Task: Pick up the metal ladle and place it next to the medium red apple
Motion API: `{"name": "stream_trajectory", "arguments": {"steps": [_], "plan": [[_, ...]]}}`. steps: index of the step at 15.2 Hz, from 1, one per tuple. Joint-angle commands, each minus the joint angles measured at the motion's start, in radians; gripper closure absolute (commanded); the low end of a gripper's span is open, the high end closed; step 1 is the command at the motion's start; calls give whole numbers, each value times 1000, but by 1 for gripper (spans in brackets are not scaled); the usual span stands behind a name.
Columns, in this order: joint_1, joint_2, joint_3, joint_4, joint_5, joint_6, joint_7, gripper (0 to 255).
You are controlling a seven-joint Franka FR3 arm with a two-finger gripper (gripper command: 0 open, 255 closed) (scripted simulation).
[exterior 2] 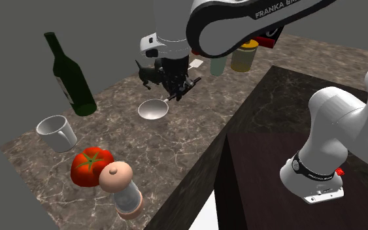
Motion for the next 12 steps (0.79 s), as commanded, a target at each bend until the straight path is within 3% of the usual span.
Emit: {"name": "stream_trajectory", "arguments": {"steps": [1,9,12], "plan": [[1,-8,3,23,0,-31,-2,255],[5,-21,11,117,5,-138,-15,255],[-16,-38,-16,106,-5,-134,-58,255]]}}
